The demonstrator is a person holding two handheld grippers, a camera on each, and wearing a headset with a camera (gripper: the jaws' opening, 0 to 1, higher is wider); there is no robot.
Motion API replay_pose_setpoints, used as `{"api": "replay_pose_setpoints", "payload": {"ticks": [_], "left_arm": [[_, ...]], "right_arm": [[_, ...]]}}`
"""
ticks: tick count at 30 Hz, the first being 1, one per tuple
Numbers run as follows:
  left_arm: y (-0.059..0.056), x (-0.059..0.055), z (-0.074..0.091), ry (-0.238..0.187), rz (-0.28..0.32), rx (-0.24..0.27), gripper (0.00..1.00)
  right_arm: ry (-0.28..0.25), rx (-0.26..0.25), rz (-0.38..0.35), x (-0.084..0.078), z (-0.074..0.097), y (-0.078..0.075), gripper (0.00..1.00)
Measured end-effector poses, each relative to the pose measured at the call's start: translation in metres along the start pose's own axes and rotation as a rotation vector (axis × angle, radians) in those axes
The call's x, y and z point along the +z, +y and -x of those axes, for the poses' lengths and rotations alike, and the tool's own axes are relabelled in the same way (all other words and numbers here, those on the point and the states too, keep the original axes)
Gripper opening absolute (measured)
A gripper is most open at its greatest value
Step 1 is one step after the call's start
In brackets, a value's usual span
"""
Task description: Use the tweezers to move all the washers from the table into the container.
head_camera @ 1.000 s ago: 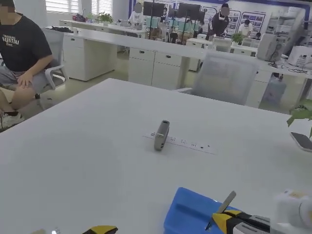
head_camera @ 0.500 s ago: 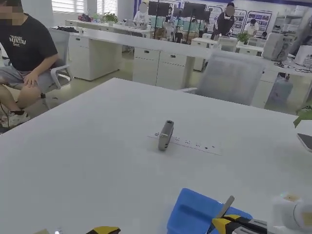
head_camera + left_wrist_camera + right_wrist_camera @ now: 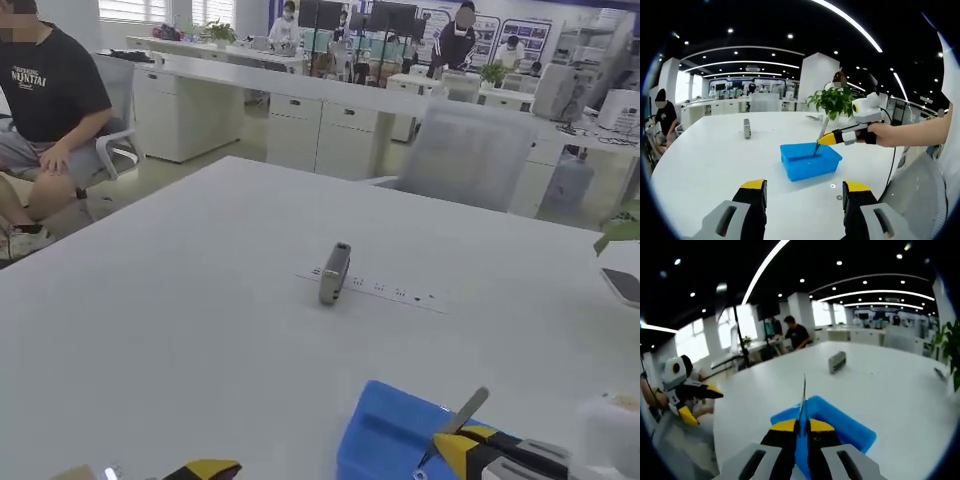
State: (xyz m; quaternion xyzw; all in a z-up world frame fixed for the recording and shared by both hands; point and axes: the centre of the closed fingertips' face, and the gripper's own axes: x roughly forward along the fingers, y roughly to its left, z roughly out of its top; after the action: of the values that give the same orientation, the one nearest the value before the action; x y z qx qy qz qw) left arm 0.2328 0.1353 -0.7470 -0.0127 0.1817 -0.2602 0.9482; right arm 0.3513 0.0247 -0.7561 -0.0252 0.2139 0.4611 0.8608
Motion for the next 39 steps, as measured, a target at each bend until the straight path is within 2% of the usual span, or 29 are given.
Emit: {"api": "replay_pose_setpoints", "payload": {"ticks": [4, 8, 12, 20, 24, 39], "left_arm": [[-0.001, 0.000, 0.000, 0.001, -0.003, -0.003, 0.61], [-0.001, 0.000, 0.000, 0.001, -0.004, -0.003, 0.61], [-0.001, -0.001, 0.000, 0.003, -0.007, -0.007, 0.60], [-0.002, -0.001, -0.001, 0.006, -0.011, -0.011, 0.60], [-0.002, -0.001, -0.001, 0.007, -0.012, -0.012, 0.60], [-0.003, -0.002, -0.001, 0.013, -0.016, -0.014, 0.60]], "right_arm": [[-0.020, 0.020, 0.003, 0.003, 0.011, 0.015, 0.04], [-0.014, 0.037, 0.001, -0.004, 0.019, 0.025, 0.04], [0.013, 0.044, -0.010, -0.019, 0.023, 0.031, 0.04], [0.088, 0.050, -0.070, -0.062, 0.023, 0.036, 0.04], [0.102, 0.045, -0.090, -0.072, 0.022, 0.035, 0.04], [0.136, 0.048, -0.093, -0.085, 0.022, 0.041, 0.04]]}}
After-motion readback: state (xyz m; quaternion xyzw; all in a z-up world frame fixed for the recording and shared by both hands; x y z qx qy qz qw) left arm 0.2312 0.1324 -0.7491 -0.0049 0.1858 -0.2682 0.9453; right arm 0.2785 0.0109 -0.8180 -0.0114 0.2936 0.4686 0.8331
